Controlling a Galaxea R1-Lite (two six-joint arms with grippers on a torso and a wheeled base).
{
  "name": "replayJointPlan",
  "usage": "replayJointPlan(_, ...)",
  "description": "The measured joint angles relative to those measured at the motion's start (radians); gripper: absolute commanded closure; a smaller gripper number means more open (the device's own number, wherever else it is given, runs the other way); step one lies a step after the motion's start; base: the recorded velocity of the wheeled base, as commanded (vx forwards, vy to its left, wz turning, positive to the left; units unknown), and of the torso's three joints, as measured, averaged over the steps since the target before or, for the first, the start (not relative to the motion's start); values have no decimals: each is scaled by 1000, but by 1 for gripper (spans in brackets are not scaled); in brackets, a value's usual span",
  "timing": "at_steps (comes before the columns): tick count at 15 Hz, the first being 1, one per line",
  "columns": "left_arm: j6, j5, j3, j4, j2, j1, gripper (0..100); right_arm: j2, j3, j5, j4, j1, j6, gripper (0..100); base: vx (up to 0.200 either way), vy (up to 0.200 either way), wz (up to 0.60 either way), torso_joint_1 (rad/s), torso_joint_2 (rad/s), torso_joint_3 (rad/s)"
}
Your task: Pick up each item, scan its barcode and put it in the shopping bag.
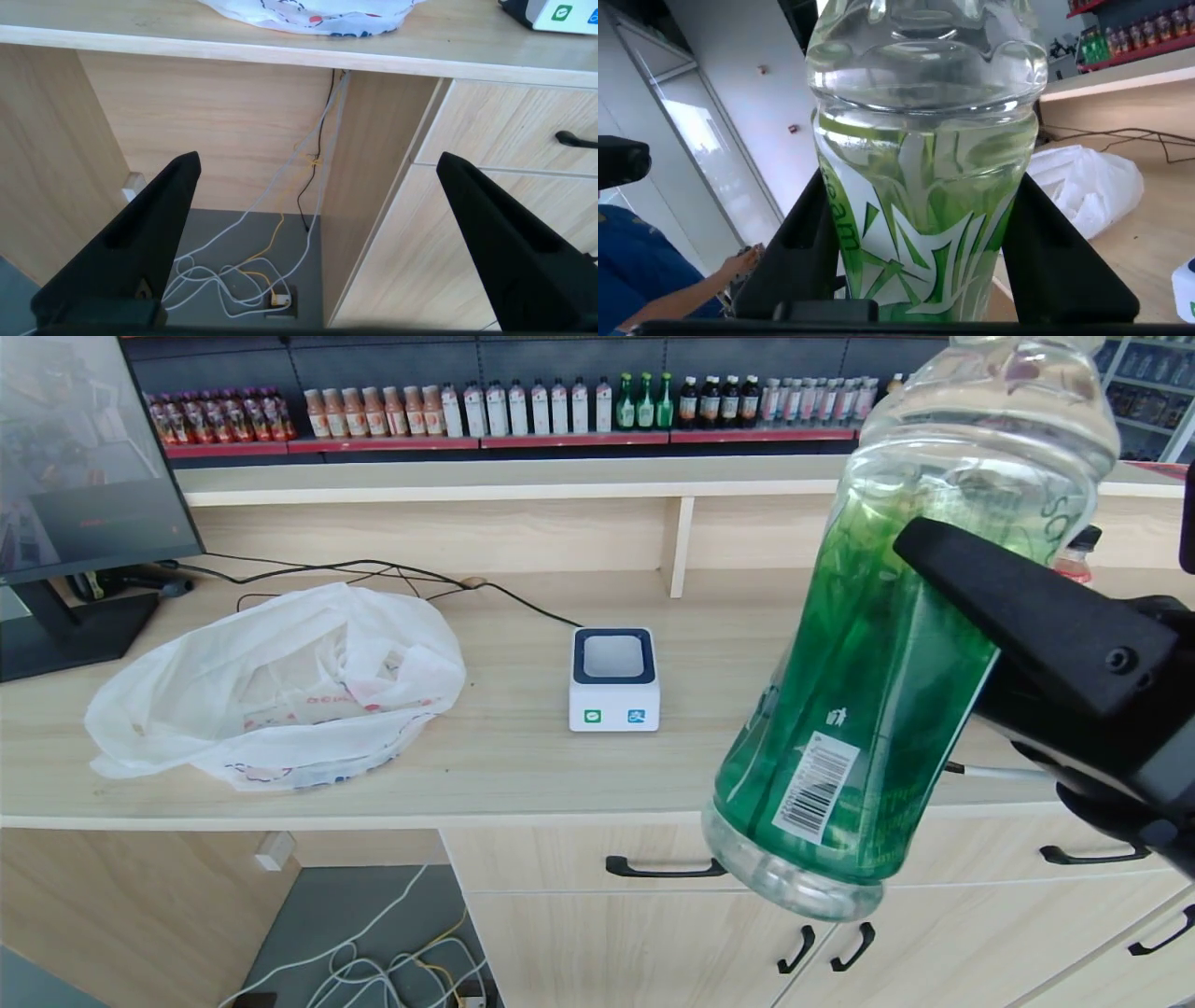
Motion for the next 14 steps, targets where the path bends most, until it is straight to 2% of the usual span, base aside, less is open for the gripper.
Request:
replayJointPlan(10, 0, 0, 0, 0, 0, 0, 0, -17, 1, 17, 0, 0, 114, 100, 0, 0, 0, 0, 0, 0)
replayJointPlan(14, 0, 0, 0, 0, 0, 0, 0, -32, 13, 17, 0, -2, 112, 100, 0, 0, 0, 0, 0, 0)
